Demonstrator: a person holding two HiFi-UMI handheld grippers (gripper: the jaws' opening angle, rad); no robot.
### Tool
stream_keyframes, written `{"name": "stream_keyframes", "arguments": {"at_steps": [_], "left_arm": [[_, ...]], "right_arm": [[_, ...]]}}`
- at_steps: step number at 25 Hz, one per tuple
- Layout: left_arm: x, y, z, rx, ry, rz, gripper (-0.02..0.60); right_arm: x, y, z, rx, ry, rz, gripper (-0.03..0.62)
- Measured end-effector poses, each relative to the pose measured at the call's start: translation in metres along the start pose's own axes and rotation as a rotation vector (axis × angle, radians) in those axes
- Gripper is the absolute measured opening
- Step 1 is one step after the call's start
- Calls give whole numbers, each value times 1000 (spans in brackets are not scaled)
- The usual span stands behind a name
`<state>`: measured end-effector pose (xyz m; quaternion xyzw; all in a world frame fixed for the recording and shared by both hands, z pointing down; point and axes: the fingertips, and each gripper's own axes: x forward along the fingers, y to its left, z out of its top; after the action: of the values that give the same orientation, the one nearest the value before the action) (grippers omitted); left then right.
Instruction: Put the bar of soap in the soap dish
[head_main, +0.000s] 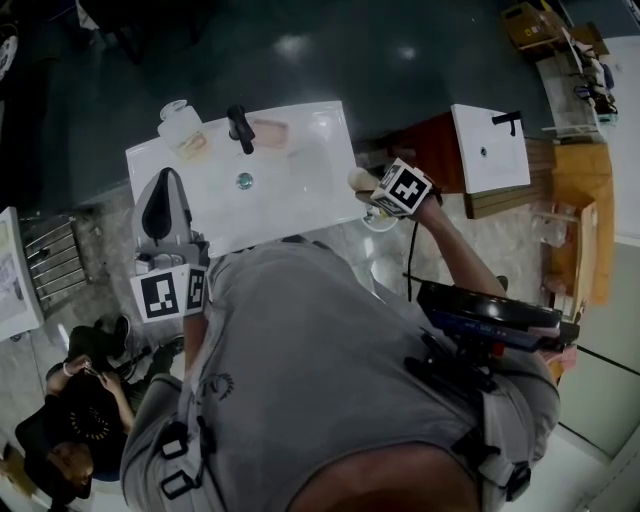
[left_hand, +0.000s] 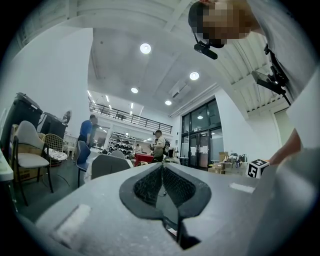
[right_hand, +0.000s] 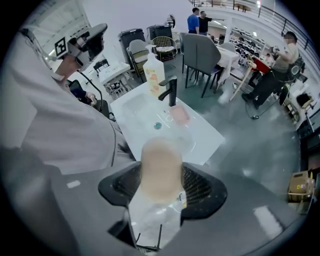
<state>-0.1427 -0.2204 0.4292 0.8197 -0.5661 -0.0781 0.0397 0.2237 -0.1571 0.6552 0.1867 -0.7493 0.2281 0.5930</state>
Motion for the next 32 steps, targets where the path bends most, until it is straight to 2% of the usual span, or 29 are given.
{"name": "stream_keyframes", "arguments": {"at_steps": [8,17,22,26,32], "left_arm": [[-2,-6,5,-25,0,-7,-8],[-29,17,-1,-39,4,97,-8],[-49,30,-3,-40,5,166,-8],[-65,39,-4,-38,0,219,-8],[-88,53,-9,-40,8,298,-8]], "right_arm": [[-3,-6,21,-32,1,7,250],[17,-9,83,-155,4,53,250],[23,-17,124,-214,21,41,250],[34,-25,152,-237,21,62,250],[49,-53,192,-261,39,45,250]]}}
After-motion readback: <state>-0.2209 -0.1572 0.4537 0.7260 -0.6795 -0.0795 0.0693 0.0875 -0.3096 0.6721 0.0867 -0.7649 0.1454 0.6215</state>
